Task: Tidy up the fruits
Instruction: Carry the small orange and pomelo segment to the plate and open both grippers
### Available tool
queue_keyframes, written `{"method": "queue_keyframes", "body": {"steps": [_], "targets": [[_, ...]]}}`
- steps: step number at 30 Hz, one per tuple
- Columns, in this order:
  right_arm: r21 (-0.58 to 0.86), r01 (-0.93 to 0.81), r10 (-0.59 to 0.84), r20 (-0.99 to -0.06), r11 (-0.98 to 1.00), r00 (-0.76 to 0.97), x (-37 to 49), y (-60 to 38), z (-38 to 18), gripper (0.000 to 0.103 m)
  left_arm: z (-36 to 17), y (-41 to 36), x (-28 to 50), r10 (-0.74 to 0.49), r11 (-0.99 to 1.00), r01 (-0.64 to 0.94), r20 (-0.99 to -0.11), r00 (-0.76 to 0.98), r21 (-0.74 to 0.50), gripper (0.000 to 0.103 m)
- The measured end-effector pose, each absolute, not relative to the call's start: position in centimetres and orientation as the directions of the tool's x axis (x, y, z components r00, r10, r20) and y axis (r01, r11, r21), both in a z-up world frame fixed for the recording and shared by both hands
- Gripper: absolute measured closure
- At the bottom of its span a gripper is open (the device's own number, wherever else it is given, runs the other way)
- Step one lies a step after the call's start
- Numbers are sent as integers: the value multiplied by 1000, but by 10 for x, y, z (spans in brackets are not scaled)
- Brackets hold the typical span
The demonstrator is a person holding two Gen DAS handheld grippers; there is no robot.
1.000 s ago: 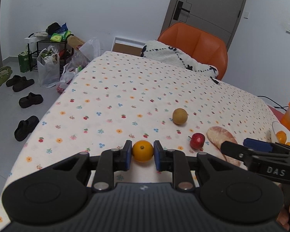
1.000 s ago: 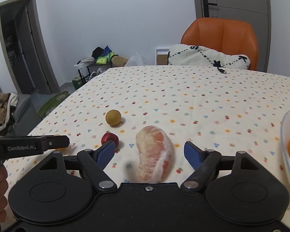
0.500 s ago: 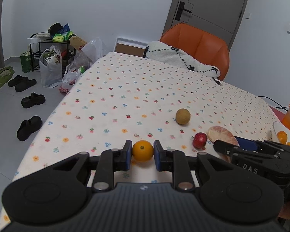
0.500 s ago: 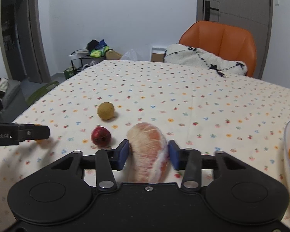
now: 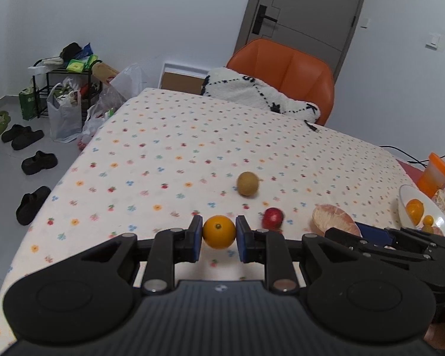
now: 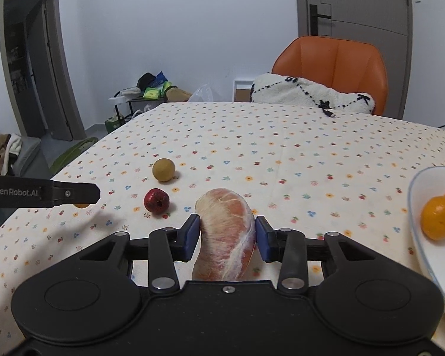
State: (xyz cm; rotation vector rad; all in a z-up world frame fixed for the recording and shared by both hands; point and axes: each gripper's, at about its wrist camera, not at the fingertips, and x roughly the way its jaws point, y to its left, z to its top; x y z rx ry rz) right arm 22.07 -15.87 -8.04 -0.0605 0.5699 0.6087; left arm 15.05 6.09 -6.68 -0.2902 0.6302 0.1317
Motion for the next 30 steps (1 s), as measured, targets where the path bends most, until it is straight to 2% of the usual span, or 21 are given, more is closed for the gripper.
{"method": "queue_keyframes", "body": {"steps": [30], "targets": [[163,-419,447,-420,893,790,200,-257,-55,65,-47,-27,174,-102,979,-14,-552,828,-201,81]]}}
